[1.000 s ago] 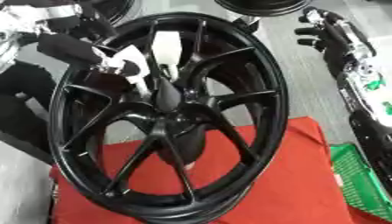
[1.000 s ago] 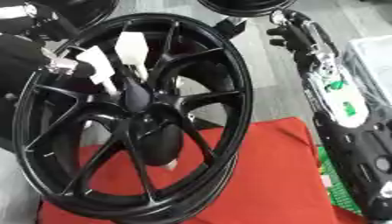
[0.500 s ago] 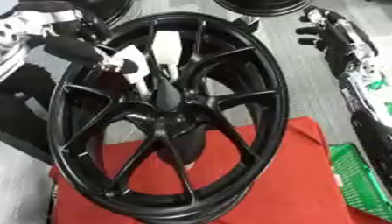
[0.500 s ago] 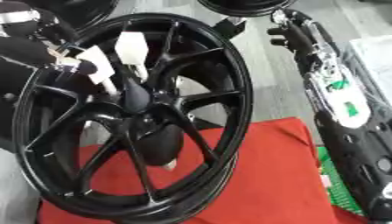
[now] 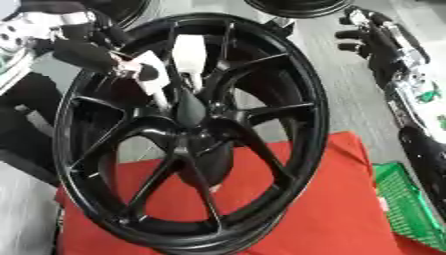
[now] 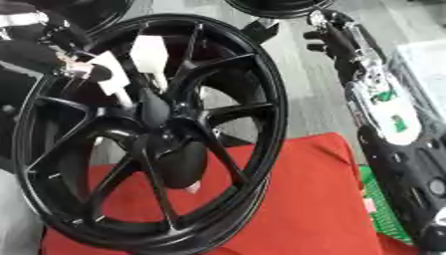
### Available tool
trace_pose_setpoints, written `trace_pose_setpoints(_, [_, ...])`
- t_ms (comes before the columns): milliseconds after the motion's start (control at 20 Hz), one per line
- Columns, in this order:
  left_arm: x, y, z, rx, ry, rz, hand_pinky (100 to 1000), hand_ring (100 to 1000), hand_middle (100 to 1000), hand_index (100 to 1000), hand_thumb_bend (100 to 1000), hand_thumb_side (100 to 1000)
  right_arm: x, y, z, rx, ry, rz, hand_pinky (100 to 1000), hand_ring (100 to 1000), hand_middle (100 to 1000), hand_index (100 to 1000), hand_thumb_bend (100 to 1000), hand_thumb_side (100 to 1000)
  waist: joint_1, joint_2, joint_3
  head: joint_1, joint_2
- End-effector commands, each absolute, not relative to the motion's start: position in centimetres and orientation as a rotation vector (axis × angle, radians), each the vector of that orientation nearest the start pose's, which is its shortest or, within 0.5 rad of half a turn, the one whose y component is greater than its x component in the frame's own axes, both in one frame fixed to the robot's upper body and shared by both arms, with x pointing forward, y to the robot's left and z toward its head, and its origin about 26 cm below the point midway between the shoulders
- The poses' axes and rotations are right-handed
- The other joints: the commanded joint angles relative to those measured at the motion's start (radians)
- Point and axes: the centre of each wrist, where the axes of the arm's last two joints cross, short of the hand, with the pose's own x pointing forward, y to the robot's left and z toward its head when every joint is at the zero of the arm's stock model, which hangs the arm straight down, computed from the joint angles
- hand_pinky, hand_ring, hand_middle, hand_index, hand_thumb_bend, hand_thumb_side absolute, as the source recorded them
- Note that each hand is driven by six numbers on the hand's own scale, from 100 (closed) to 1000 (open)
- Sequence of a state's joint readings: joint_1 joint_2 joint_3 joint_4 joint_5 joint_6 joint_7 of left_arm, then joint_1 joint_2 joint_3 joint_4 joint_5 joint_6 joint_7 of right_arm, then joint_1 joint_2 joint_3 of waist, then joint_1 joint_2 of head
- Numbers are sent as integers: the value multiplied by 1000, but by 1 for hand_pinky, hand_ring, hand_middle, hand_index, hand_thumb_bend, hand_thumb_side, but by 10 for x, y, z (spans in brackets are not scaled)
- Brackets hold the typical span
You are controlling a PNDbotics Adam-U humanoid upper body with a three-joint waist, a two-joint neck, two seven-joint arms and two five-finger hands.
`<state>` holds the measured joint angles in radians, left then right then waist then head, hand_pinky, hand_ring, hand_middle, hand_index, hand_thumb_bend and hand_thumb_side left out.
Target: Pull the pin out of the wheel hub.
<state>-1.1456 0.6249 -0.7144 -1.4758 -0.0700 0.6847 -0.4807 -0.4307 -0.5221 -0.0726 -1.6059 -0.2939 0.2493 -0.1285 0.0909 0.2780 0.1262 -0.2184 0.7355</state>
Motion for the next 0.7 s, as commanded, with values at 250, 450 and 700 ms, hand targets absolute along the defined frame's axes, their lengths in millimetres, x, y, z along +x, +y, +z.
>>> trace_pose_setpoints(250, [397,140,313,457,-1316,-1389,854,869,803,831,662,463,360,-339,198,-258,-1834,95,784,778,798,822,100,594,-5,-17,0,9,-15])
trace_pose_setpoints(450, [395,139,315,443,-1333,-1415,850,866,801,821,656,431,360,-339,198,-256,-1833,99,784,778,799,822,100,596,-4,-18,-1,10,-16])
trace_pose_setpoints(700, [395,131,314,446,-1345,-1444,830,848,783,812,634,416,360,-337,198,-251,-1833,107,784,779,799,822,100,597,-4,-18,-5,12,-16])
